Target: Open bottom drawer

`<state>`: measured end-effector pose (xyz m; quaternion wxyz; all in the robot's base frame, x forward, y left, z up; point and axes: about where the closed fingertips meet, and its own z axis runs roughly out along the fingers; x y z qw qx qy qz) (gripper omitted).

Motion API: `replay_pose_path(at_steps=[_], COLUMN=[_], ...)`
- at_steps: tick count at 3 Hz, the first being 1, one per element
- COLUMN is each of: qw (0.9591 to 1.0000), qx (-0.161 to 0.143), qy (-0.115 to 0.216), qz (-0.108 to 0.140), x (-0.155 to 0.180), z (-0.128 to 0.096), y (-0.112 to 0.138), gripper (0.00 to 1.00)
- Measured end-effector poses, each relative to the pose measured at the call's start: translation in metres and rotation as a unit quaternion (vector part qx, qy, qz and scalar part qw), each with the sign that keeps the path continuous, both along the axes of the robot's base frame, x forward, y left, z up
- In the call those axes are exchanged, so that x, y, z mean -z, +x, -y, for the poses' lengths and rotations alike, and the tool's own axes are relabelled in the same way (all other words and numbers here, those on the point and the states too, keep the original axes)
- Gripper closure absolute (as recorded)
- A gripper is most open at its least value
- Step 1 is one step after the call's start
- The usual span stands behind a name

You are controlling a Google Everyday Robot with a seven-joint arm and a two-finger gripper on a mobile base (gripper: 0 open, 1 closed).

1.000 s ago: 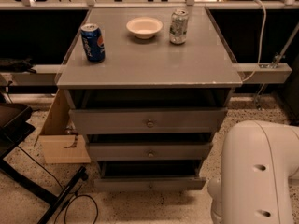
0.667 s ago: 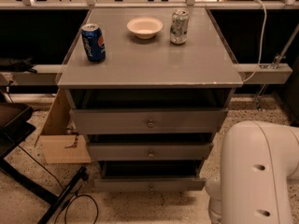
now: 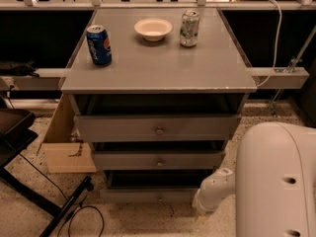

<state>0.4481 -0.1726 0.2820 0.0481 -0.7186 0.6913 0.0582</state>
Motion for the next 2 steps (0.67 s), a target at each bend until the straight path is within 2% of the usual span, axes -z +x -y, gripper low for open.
replay_pose_path(at_steps=[1, 2], qw=[0.9989, 0.9982], qx=[-0.013, -0.008], qy=[0.028, 0.029], qz=[0.037, 0.052], x=[0.013, 0.008], z=[-0.037, -0.038], y=[0.061, 0.083], gripper=[0.00, 0.00])
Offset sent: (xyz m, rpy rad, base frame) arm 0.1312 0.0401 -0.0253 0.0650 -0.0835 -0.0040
